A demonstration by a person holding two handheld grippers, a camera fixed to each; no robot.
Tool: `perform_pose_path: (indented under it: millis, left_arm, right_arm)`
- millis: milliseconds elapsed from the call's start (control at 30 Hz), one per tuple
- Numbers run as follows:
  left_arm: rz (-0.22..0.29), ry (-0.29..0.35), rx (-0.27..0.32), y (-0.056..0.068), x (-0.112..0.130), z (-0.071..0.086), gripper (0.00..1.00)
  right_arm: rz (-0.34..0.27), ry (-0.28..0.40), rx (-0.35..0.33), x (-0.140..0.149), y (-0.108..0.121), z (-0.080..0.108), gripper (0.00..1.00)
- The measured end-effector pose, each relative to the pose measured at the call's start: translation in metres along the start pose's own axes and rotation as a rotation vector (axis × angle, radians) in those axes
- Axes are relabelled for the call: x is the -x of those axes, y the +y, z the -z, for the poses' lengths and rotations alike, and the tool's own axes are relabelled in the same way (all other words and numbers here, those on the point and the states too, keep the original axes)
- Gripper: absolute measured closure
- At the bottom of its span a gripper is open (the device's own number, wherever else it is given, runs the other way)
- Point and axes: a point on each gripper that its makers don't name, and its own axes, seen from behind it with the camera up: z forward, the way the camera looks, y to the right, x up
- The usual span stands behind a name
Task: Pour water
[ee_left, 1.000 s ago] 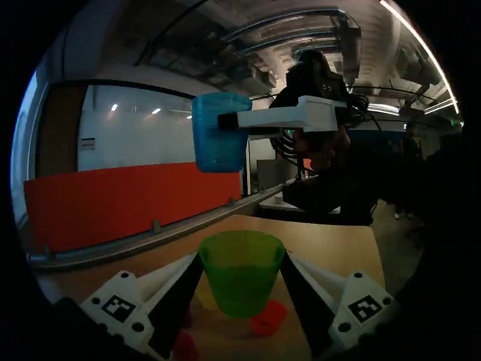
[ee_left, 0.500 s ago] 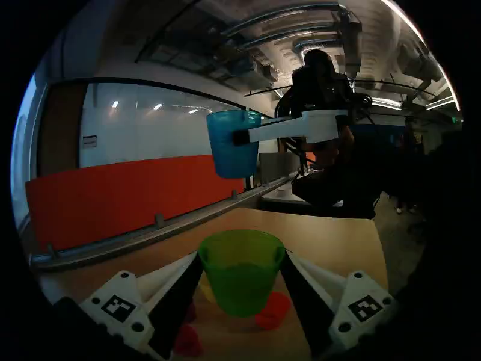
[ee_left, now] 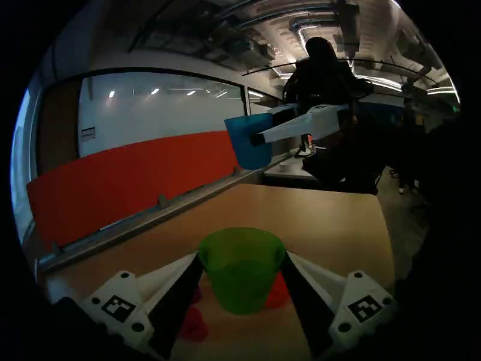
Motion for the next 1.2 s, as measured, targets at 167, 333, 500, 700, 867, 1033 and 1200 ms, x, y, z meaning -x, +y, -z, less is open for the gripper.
perform_pose_path:
  millis: [167, 333, 500, 700, 867, 1033, 1200]
  left_arm:
    - [-0.007, -0.037, 0.003, 0.001, 0.010, -0.001, 0.13]
    - [-0.005, -0.080, 0.011, 0.003, 0.022, -0.004, 0.13]
    - [-0.005, -0.123, 0.020, 0.005, 0.034, -0.006, 0.13]
    - [0.007, -0.168, 0.032, 0.007, 0.050, -0.010, 0.13]
    - [0.013, -0.199, 0.043, 0.010, 0.061, -0.015, 0.13]
    - [0.023, -0.223, 0.056, 0.014, 0.071, -0.018, 0.13]
    - [0.032, -0.247, 0.062, 0.016, 0.081, -0.019, 0.13]
  right_arm:
    - [-0.003, -0.022, 0.012, 0.014, 0.006, 0.001, 0.12]
    - [-0.011, -0.040, 0.020, 0.026, 0.011, 0.001, 0.12]
    - [-0.017, -0.064, 0.025, 0.041, 0.015, 0.001, 0.12]
    - [-0.026, -0.095, 0.021, 0.058, 0.017, 0.000, 0.12]
    - [-0.047, -0.111, 0.011, 0.070, 0.016, -0.003, 0.12]
    - [-0.072, -0.134, 0.000, 0.087, 0.015, -0.006, 0.12]
    - [-0.099, -0.158, -0.011, 0.104, 0.013, -0.007, 0.12]
